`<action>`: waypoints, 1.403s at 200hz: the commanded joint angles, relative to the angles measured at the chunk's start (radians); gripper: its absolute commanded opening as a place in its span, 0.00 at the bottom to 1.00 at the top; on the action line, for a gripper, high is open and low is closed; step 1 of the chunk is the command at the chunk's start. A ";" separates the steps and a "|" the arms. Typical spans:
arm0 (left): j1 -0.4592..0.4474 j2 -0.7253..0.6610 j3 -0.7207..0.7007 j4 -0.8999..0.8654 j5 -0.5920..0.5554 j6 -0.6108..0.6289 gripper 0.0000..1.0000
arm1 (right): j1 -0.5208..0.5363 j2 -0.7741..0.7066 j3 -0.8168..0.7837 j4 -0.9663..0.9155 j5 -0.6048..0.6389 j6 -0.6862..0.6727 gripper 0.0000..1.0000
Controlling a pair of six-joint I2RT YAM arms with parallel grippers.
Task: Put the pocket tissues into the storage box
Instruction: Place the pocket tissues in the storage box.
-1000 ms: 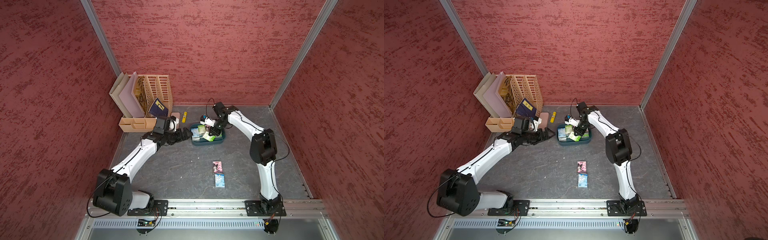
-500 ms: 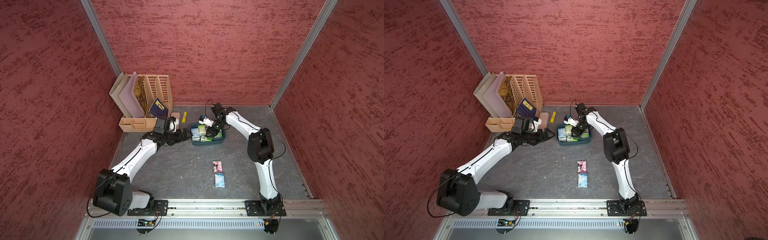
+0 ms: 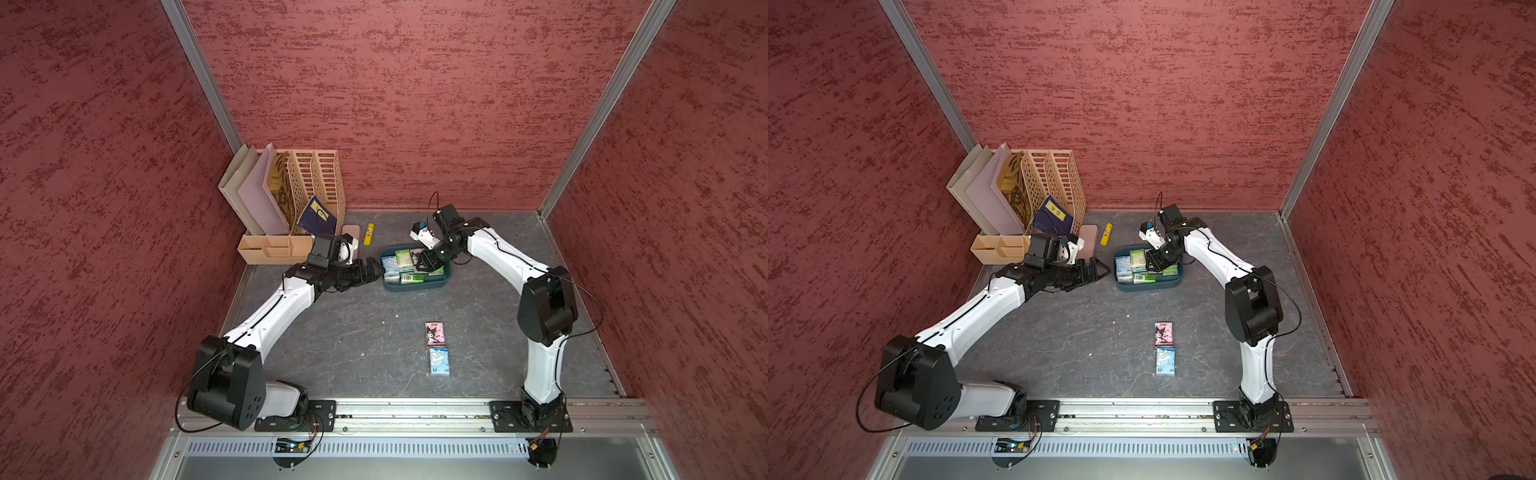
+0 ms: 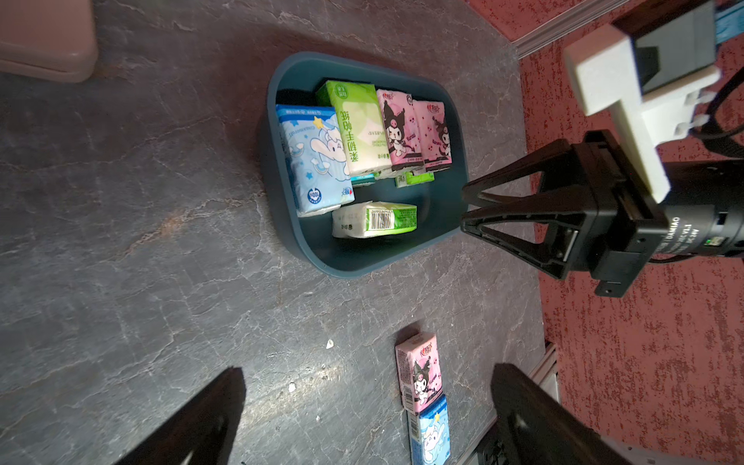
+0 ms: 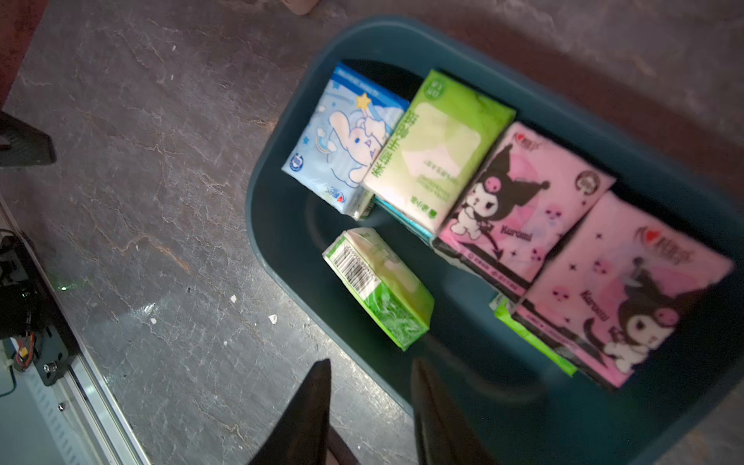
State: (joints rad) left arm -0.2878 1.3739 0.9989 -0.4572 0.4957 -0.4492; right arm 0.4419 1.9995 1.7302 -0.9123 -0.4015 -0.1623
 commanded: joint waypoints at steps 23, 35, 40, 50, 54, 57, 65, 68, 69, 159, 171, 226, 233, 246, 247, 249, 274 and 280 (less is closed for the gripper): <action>0.008 0.007 0.027 -0.009 0.010 0.025 1.00 | -0.020 0.051 -0.013 0.001 0.030 0.151 0.29; 0.009 0.007 0.029 -0.016 0.009 0.030 1.00 | -0.020 0.069 -0.001 0.002 0.044 0.156 0.27; 0.009 0.007 0.030 -0.019 0.008 0.032 1.00 | -0.019 0.078 0.006 -0.001 0.045 0.155 0.26; 0.009 0.007 0.033 -0.024 0.005 0.034 1.00 | -0.021 0.098 0.020 -0.006 0.040 0.152 0.25; 0.009 0.007 0.032 -0.027 0.005 0.035 1.00 | -0.020 0.106 0.024 -0.008 0.037 0.150 0.25; 0.009 0.006 0.032 -0.027 0.004 0.036 1.00 | -0.020 0.111 0.026 -0.007 0.036 0.149 0.25; 0.009 0.005 0.032 -0.028 0.003 0.036 1.00 | -0.020 0.125 0.035 -0.005 0.038 0.144 0.25; 0.010 0.005 0.032 -0.028 0.003 0.036 1.00 | -0.020 0.130 0.038 -0.005 0.037 0.144 0.24; 0.010 0.005 0.032 -0.028 0.003 0.036 1.00 | -0.020 0.131 0.039 -0.005 0.037 0.144 0.24; 0.013 0.004 0.030 -0.029 -0.007 0.033 1.00 | 0.022 0.197 0.132 -0.020 -0.039 0.112 0.07; 0.014 0.001 0.028 -0.034 -0.008 0.033 1.00 | 0.024 0.196 0.129 -0.020 -0.046 0.114 0.07; 0.015 -0.001 0.026 -0.034 -0.009 0.034 1.00 | 0.032 0.162 0.070 0.022 -0.071 0.155 0.11; 0.015 -0.001 0.027 -0.033 -0.009 0.034 1.00 | 0.030 0.139 0.049 0.046 -0.052 0.166 0.12; 0.015 -0.003 0.027 -0.034 -0.009 0.035 1.00 | 0.019 0.096 0.019 0.091 -0.040 0.190 0.14; 0.015 -0.002 0.027 -0.035 -0.008 0.035 1.00 | 0.018 0.092 0.017 0.093 -0.040 0.191 0.14; 0.015 -0.002 0.027 -0.034 -0.009 0.035 1.00 | 0.014 0.087 0.015 0.097 -0.039 0.195 0.15; 0.015 0.001 0.031 -0.035 -0.006 0.038 1.00 | -0.018 0.036 0.004 0.112 -0.018 0.219 0.19; 0.015 0.002 0.031 -0.033 -0.007 0.038 1.00 | -0.029 0.028 -0.002 0.115 -0.016 0.225 0.20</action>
State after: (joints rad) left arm -0.2798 1.3766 1.0046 -0.4946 0.4919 -0.4305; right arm 0.4564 2.1227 1.7397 -0.8593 -0.4454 0.0212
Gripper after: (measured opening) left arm 0.996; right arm 0.181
